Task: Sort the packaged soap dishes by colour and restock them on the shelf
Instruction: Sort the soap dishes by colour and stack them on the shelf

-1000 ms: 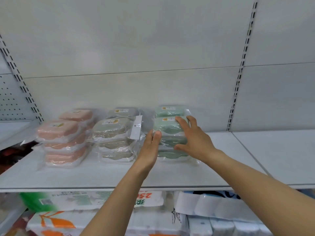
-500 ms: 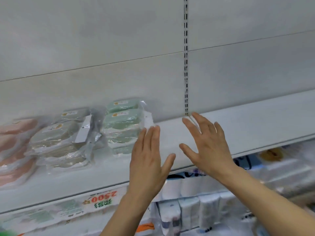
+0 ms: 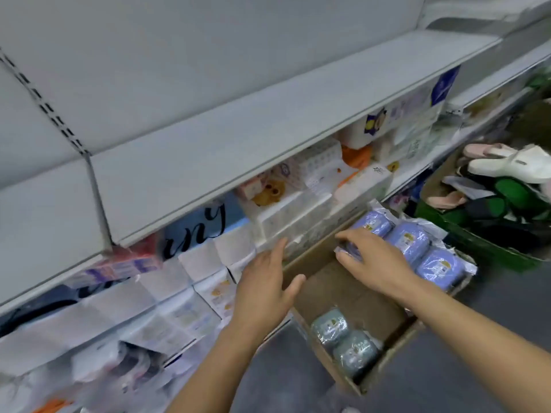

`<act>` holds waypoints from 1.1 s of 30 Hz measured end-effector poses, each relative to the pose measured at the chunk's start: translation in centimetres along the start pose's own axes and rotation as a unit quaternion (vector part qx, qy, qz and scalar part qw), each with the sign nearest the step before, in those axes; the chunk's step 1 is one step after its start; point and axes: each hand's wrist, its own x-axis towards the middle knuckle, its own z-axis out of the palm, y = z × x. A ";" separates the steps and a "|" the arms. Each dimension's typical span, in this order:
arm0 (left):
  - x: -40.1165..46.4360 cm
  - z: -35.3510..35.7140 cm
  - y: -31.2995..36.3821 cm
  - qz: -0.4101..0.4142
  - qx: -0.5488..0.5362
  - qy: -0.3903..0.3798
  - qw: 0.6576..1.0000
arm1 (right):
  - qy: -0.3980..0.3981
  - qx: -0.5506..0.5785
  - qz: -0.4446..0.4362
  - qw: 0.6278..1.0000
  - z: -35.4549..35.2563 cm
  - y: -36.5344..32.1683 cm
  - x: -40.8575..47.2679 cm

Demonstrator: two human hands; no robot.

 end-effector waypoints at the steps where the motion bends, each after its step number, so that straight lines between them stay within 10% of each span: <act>1: 1.0 2.2 0.6 -0.017 -0.018 -0.026 0.999 | -0.040 0.006 0.022 0.999 0.3 2.4 0.0; 9: 6.1 17.8 -0.1 -0.160 -0.105 -0.267 0.944 | -0.339 0.075 0.126 0.929 12.4 14.8 -0.5; 22: 10.1 37.3 -8.2 -0.226 0.074 -0.522 0.819 | -0.458 0.134 0.292 0.829 27.0 23.0 2.6; 33: 10.3 33.4 -6.4 -0.135 0.166 -0.435 0.875 | -0.390 0.252 0.372 0.804 25.5 20.9 1.7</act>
